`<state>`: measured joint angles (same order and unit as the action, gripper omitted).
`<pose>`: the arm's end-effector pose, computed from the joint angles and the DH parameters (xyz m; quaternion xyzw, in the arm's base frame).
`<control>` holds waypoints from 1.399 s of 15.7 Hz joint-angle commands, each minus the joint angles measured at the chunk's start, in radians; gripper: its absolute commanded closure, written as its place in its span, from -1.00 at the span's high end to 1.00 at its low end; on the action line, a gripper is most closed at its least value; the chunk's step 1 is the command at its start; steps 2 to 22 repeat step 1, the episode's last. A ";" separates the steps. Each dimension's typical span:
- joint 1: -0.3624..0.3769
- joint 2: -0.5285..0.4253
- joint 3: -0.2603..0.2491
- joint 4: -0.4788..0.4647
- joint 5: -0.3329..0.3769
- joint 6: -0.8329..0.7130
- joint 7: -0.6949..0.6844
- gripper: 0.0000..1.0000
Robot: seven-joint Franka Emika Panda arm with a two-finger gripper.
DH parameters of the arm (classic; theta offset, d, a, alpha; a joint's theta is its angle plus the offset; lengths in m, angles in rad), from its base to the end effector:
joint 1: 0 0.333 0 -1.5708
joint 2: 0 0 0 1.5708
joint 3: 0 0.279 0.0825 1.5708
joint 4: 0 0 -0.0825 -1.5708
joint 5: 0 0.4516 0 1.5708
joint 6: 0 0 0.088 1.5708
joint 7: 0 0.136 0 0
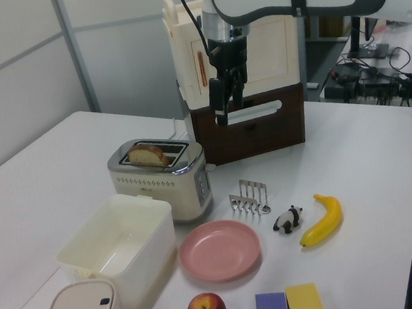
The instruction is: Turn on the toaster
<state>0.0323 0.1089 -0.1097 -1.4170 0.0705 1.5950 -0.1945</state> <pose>0.6558 -0.0381 0.5751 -0.9972 -0.0594 -0.0385 0.0243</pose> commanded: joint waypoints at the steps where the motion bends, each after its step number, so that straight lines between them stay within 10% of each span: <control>1: 0.014 -0.012 -0.008 -0.011 0.020 -0.003 -0.023 1.00; 22: 0.014 -0.012 -0.008 -0.011 0.020 -0.003 -0.023 1.00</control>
